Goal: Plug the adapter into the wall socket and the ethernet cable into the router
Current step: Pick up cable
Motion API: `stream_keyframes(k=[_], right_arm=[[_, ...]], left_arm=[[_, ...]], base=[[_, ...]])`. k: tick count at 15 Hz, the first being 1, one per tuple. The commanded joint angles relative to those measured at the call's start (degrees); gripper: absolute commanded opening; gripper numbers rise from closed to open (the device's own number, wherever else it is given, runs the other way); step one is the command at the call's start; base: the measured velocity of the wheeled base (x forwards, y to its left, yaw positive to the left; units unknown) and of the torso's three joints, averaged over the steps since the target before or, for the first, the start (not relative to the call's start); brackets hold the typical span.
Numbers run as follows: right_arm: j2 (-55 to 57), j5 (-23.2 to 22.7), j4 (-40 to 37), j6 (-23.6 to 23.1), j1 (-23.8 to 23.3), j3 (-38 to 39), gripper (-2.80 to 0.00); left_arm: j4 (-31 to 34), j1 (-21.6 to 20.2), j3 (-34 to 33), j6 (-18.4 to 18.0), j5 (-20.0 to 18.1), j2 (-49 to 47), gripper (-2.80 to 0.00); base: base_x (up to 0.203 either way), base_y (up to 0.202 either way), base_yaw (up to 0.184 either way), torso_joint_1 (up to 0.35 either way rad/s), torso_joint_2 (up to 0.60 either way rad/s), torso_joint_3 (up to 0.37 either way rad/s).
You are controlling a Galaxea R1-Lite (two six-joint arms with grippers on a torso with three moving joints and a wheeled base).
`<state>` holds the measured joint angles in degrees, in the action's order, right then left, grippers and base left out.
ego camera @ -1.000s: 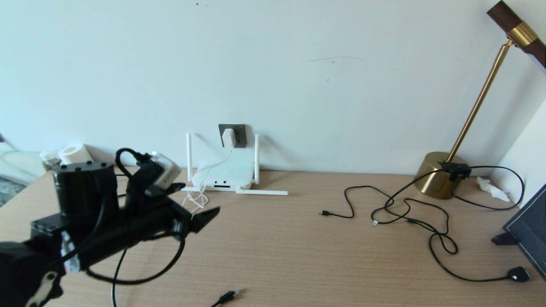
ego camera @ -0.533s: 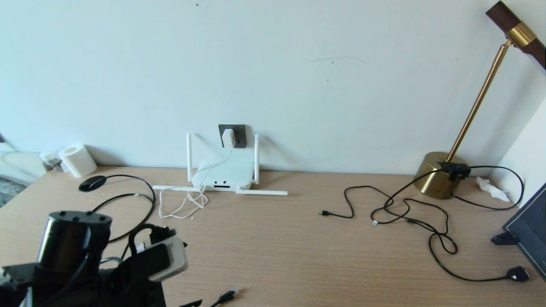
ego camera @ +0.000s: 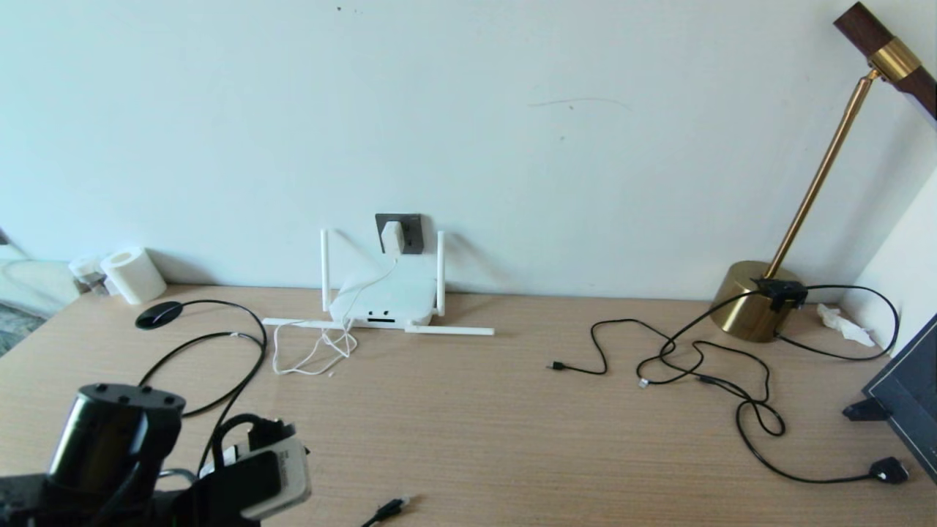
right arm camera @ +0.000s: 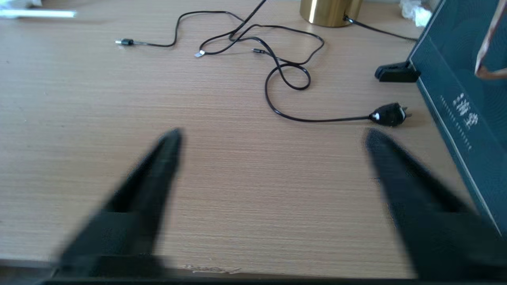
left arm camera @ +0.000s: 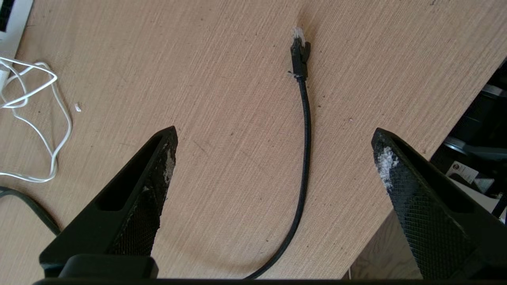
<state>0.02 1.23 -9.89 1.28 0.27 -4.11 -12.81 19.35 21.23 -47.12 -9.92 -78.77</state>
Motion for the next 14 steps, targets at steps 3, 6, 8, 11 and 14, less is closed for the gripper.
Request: stream_keyframes(k=[3, 6, 8, 11, 14], right_arm=[[0.0, 0.1, 0.0, 0.2, 0.0, 0.1, -2.8], [0.0, 0.1, 0.2, 0.3, 0.0, 0.1, -2.8], [0.0, 0.1, 0.2, 0.3, 0.0, 0.1, -2.8], [0.0, 0.1, 0.2, 0.8, 0.0, 0.0, -2.8], [0.0, 0.1, 0.1, 0.7, 0.0, 0.0, -2.8]], left_arm=[[1.9, 0.2, 1.3, -3.4, 0.3, -4.2, 0.0], [10.0, 0.2, 4.8, -9.0, 0.3, -4.6, 0.0], [14.6, 0.3, 6.8, -11.1, 0.3, -4.9, 0.0], [14.7, 0.6, 11.0, -12.6, 1.0, -10.4, 0.0], [14.6, 0.8, 14.7, -12.7, 1.9, -15.2, 0.0]], base=[[0.0, 0.0, 0.0, 0.0, 0.0, 0.0], [0.0, 0.0, 0.0, 0.0, 0.0, 0.0], [0.0, 0.0, 0.0, 0.0, 0.0, 0.0], [0.0, 0.0, 0.0, 0.0, 0.0, 0.0], [0.0, 0.0, 0.0, 0.0, 0.0, 0.0]])
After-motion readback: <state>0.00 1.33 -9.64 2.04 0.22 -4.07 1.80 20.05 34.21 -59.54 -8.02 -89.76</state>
